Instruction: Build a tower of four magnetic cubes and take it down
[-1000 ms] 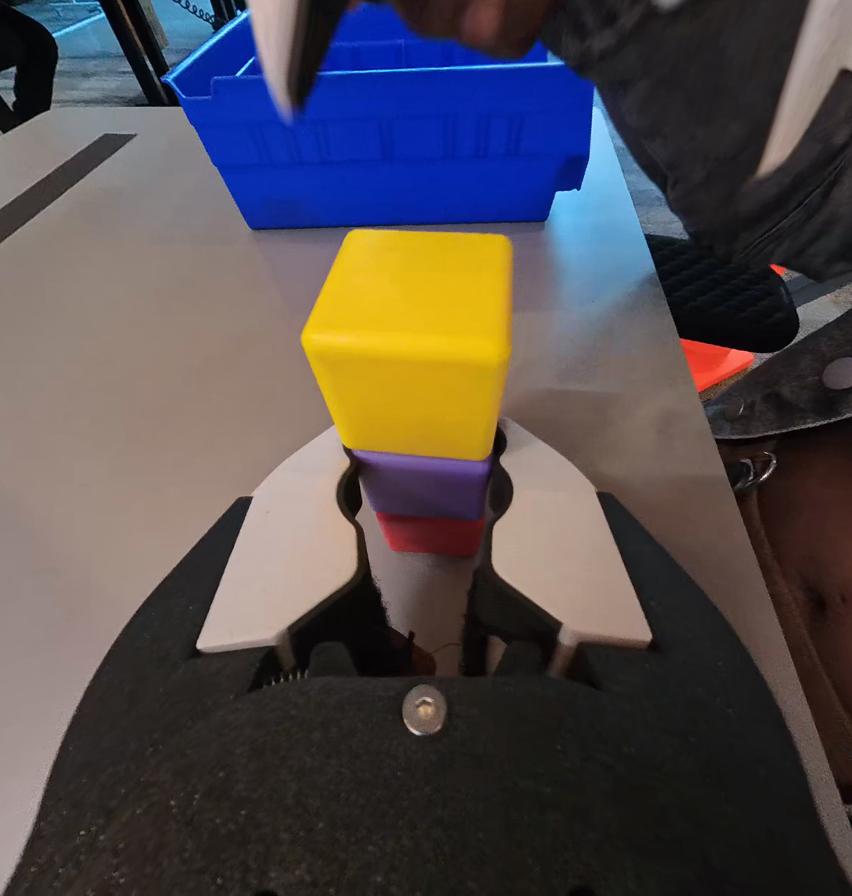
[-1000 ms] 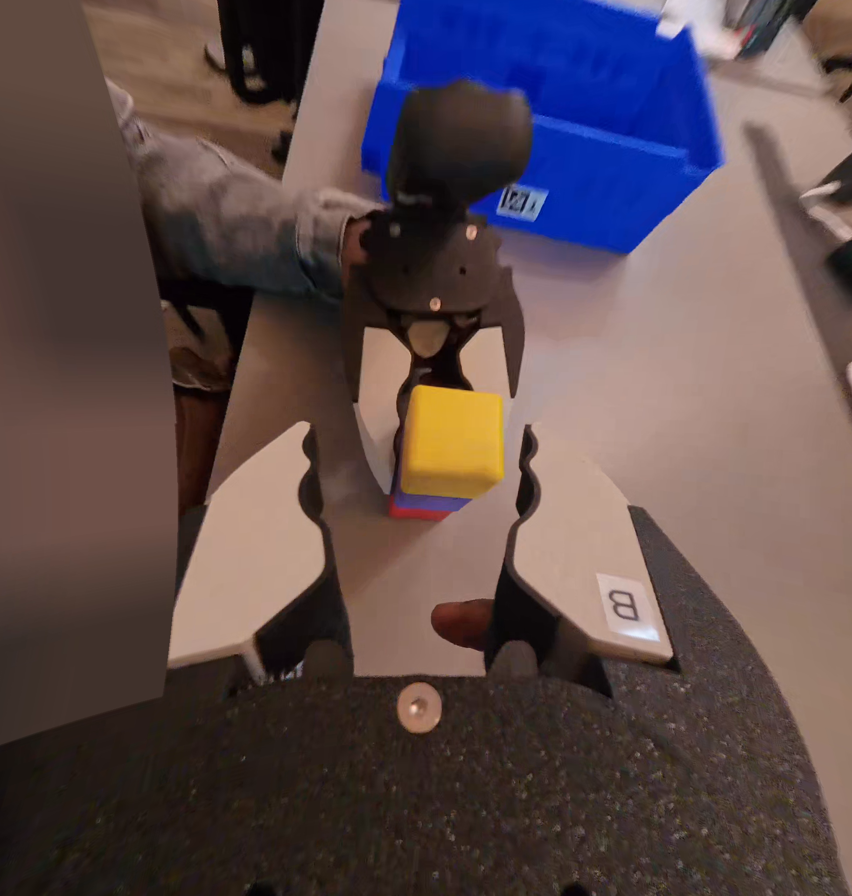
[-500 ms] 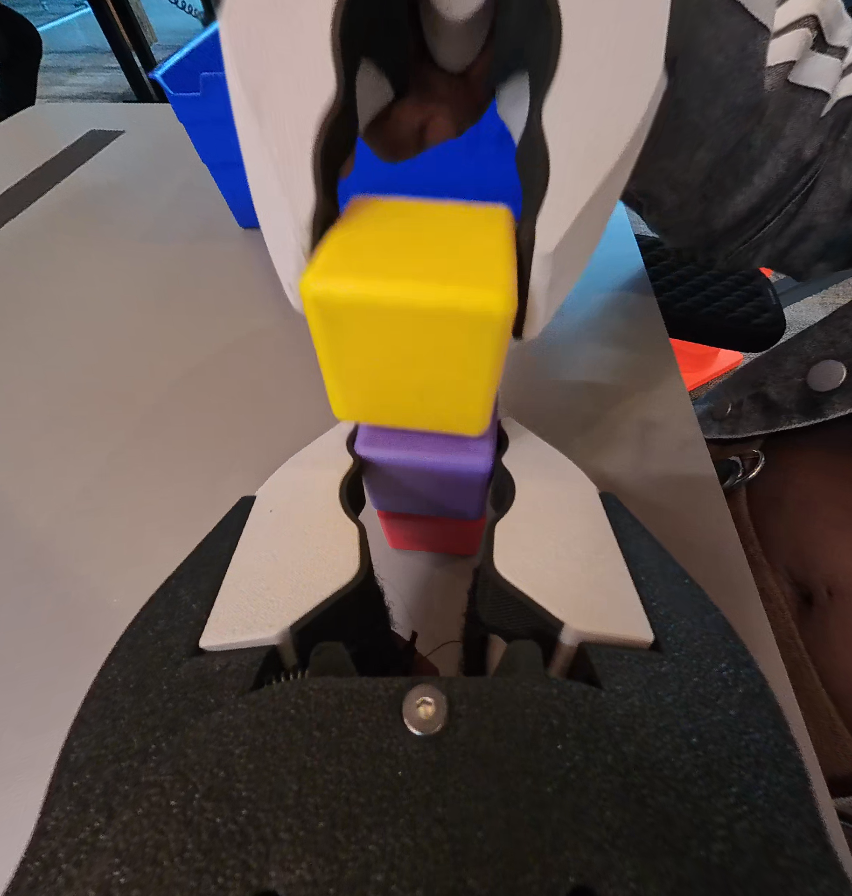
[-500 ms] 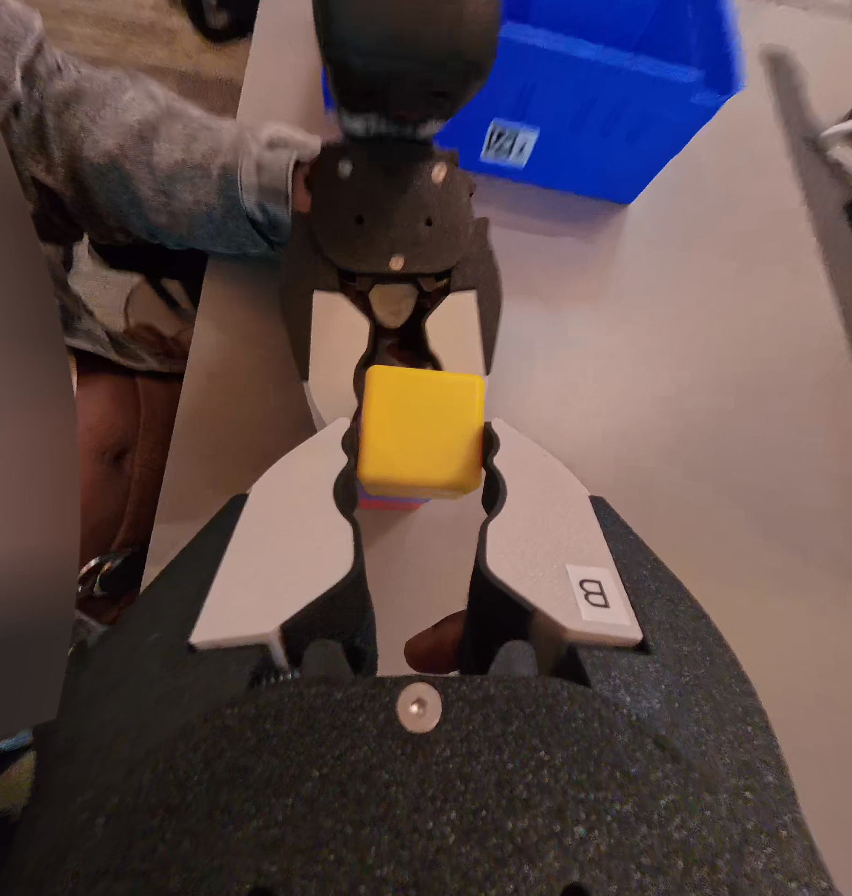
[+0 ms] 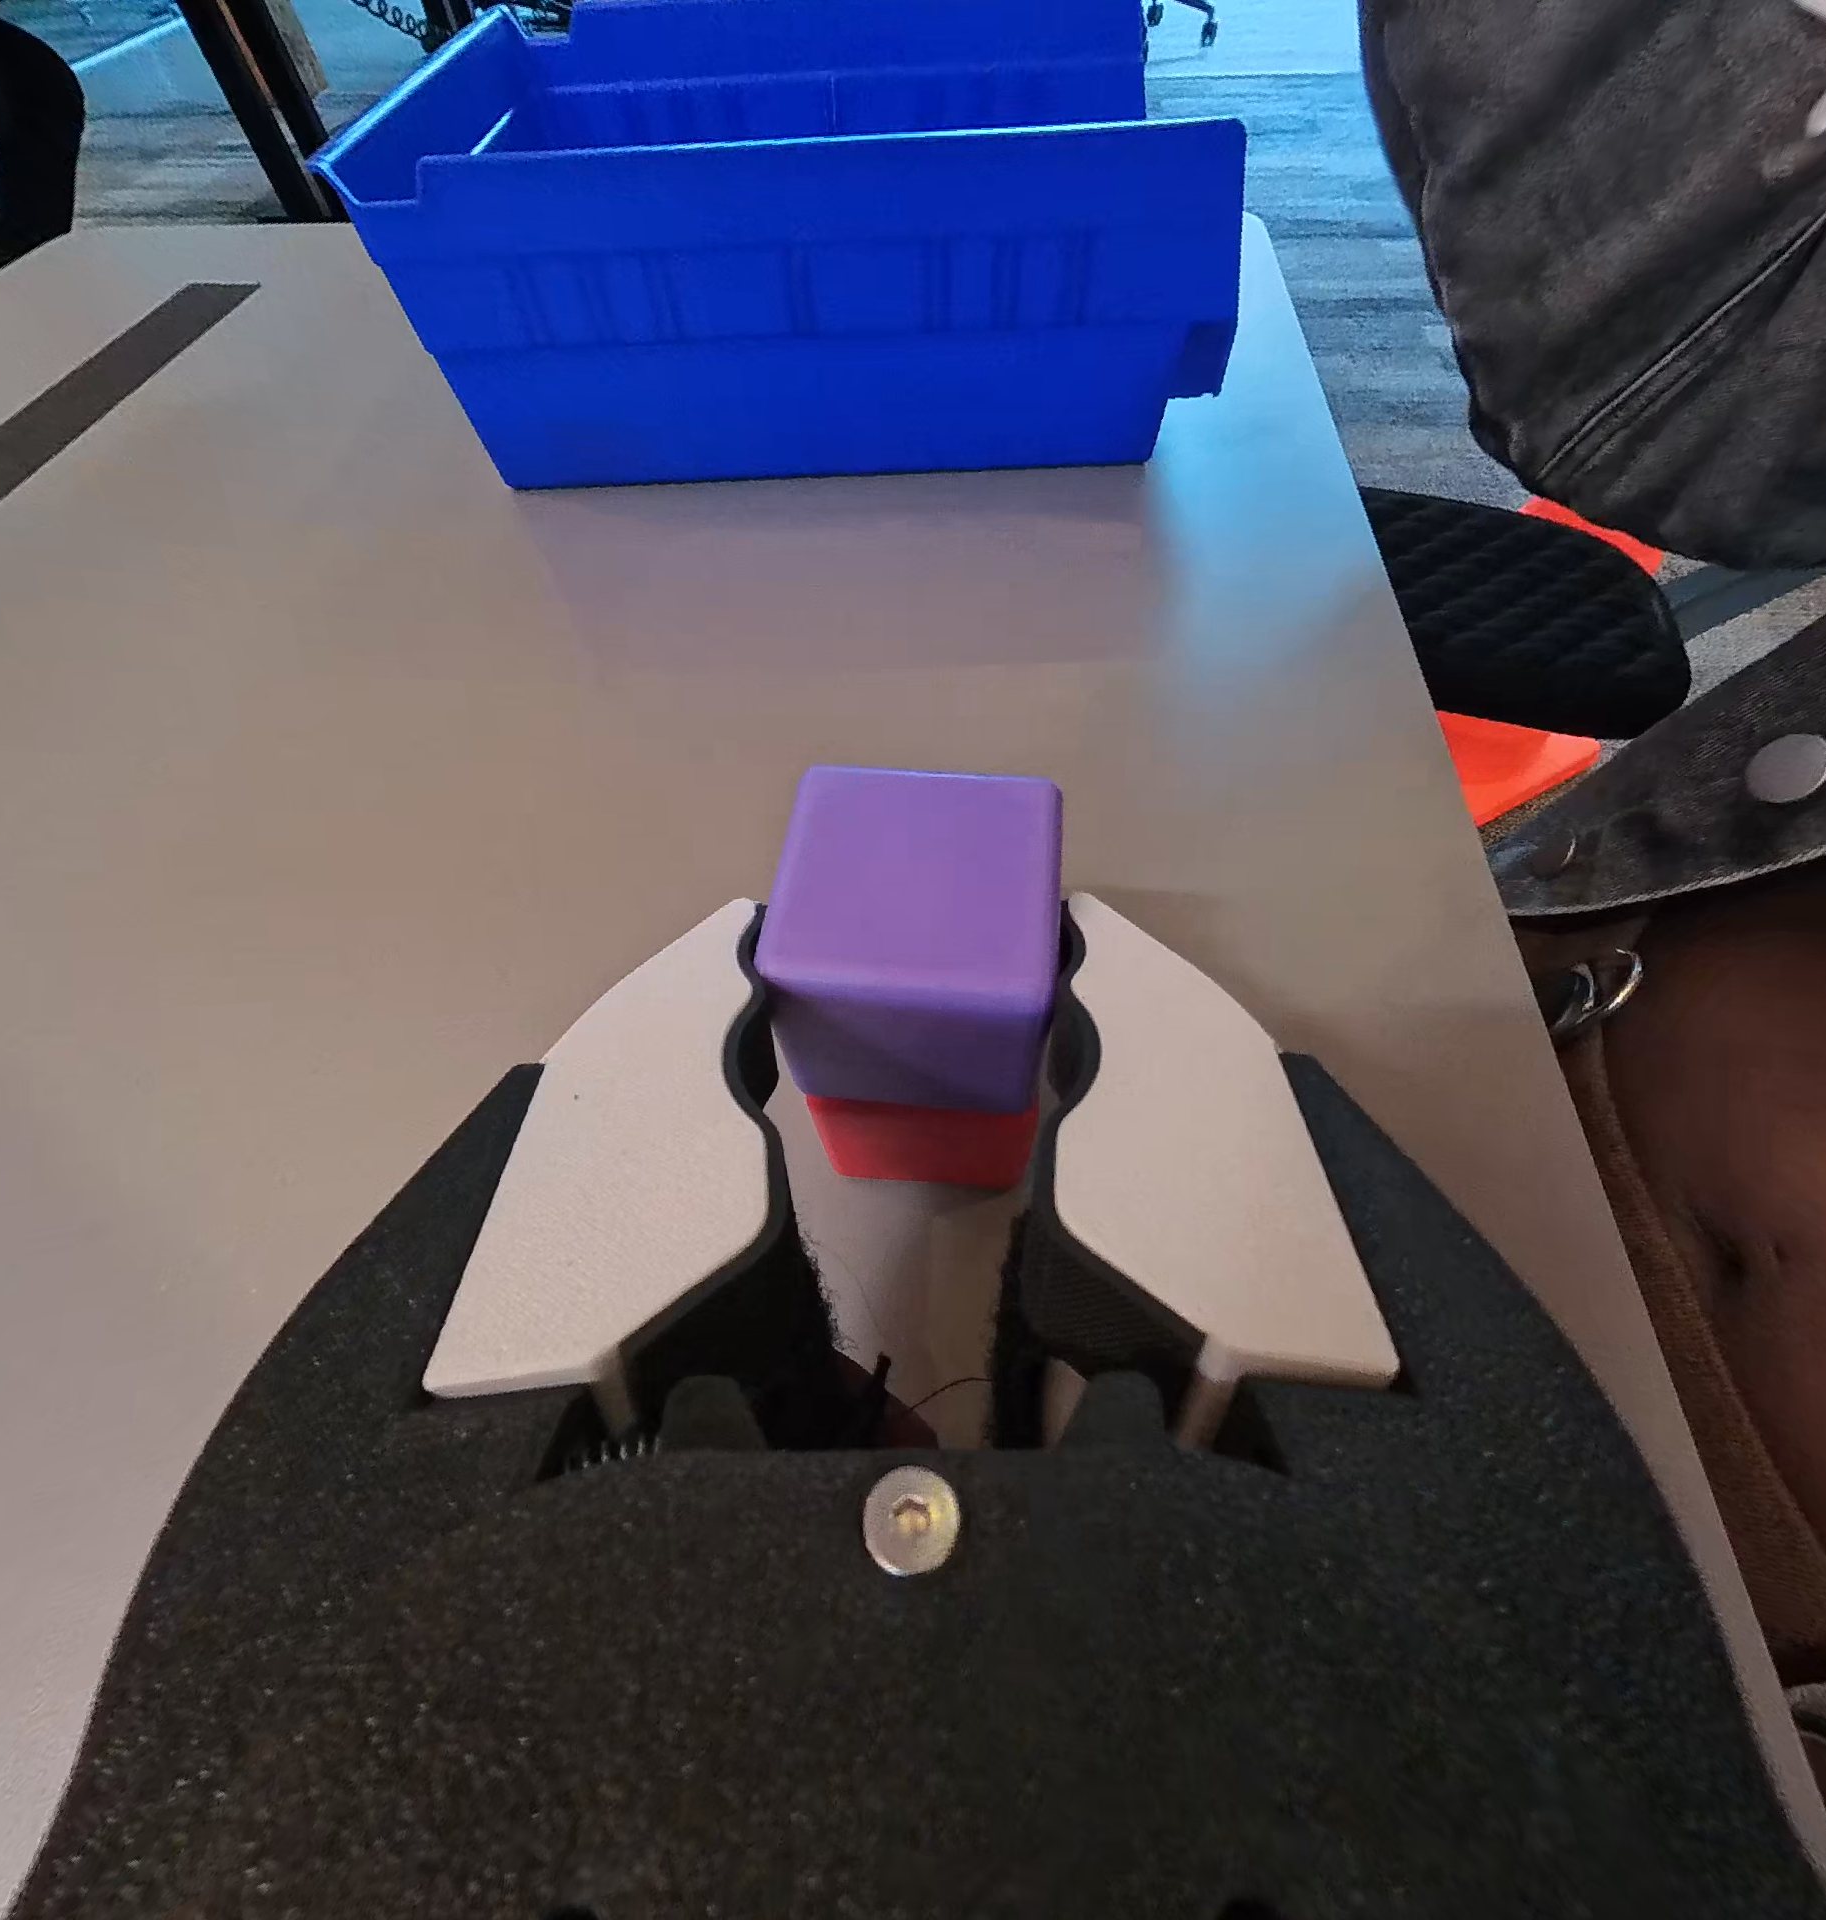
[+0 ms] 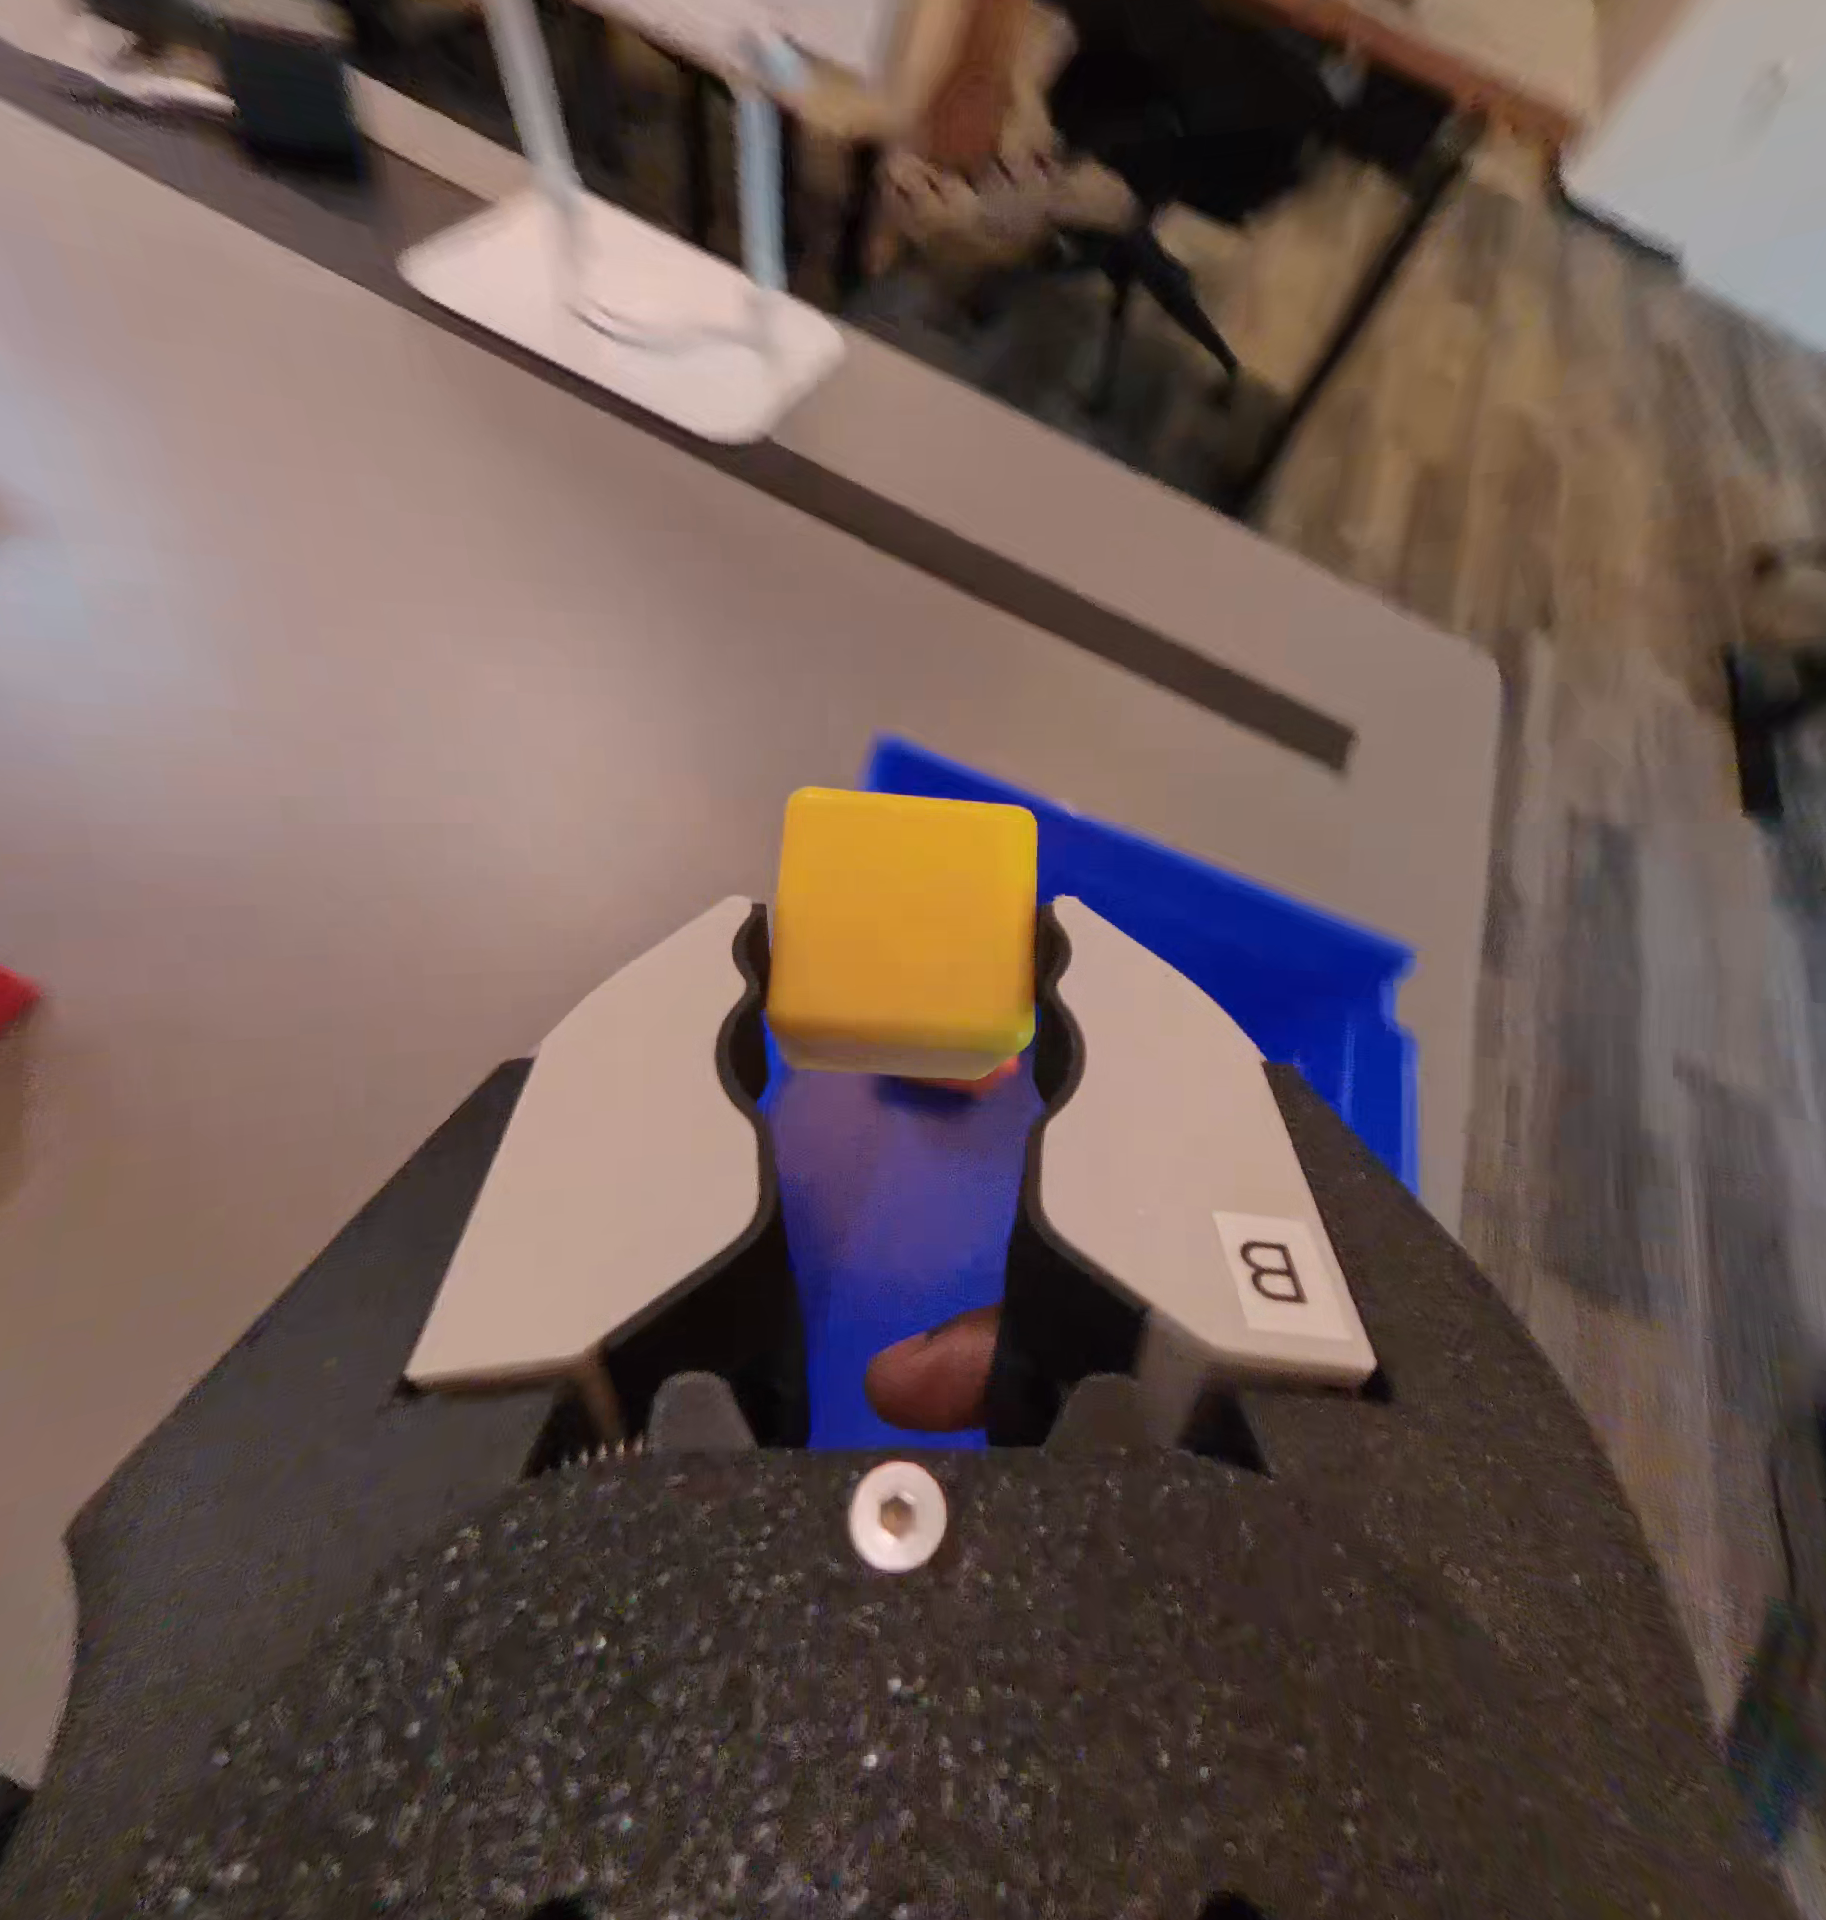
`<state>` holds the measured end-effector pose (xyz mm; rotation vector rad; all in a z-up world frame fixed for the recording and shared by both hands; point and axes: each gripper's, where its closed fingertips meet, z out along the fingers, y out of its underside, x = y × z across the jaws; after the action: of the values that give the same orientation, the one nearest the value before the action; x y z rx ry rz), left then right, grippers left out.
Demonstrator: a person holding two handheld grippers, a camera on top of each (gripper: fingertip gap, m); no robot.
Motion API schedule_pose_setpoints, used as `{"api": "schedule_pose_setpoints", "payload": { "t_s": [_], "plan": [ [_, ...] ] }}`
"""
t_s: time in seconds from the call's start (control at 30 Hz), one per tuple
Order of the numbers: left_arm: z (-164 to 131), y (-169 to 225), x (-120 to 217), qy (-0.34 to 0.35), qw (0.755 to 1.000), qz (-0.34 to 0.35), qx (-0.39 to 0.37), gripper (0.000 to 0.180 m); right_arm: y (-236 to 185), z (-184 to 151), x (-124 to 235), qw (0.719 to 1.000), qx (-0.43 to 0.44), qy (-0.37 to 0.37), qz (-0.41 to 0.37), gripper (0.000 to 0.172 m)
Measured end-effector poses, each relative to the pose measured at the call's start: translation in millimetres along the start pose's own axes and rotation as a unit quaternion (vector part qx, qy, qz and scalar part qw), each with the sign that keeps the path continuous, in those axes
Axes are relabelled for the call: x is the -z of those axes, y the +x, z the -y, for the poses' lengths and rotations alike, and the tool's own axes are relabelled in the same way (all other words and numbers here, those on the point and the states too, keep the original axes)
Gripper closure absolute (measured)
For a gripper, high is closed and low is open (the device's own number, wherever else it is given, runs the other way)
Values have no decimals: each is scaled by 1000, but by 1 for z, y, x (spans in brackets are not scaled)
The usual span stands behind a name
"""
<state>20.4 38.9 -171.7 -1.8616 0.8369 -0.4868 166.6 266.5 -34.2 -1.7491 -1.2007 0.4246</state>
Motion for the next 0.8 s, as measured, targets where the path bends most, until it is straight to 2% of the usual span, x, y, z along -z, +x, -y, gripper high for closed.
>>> {"api": "schedule_pose_setpoints", "payload": {
  "t_s": [0.17, 0.33, 0.57, 0.77, 0.8],
  "plan": [
    [0, 0, 0, 1, 1000, -2, -1, 130, 54, -93, -28, 988, -88, -115, -58, 123],
    [0, 0, 0, 1, 1000, -3, -3, 130, 76, -150, -53, 972, -119, -186, -81, 123],
    [0, 0, 0, 2, 1000, -4, -3, 130, 79, -171, -70, 969, -125, -202, -73, 123],
    [0, 0, 0, 2, 1000, -4, -3, 130, 77, -184, -71, 963, -111, -238, -63, 122],
    [0, 0, 0, 2, 1000, -5, -4, 130, 78, -184, -71, 963, -110, -239, -66, 116]
  ]
}}
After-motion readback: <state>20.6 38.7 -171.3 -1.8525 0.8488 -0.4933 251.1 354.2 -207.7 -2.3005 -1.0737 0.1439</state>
